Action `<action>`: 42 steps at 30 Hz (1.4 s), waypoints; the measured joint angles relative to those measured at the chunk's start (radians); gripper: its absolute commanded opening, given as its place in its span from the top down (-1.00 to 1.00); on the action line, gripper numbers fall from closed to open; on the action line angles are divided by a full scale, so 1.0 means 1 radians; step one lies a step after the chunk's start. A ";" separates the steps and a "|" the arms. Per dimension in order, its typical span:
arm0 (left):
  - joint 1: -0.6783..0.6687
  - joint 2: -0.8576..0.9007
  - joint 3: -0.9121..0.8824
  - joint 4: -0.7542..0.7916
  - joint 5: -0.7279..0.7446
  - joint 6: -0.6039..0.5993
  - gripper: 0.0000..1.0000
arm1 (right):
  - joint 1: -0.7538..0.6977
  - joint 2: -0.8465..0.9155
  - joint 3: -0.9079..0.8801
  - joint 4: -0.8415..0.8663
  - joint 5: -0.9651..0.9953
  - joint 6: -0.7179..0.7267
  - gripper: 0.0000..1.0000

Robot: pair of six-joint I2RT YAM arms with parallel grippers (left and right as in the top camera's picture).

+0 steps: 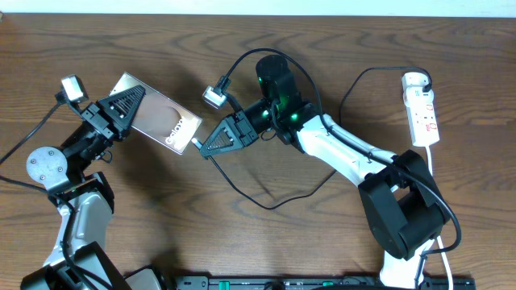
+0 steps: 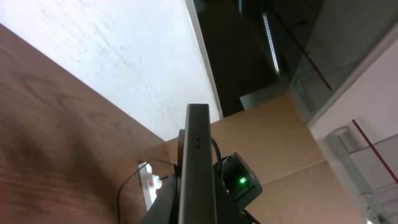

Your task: Plug charger to phone and switch on socket

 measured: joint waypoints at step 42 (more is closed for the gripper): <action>0.002 0.000 0.000 0.000 0.056 -0.026 0.85 | -0.012 0.000 -0.005 -0.002 0.000 -0.015 0.98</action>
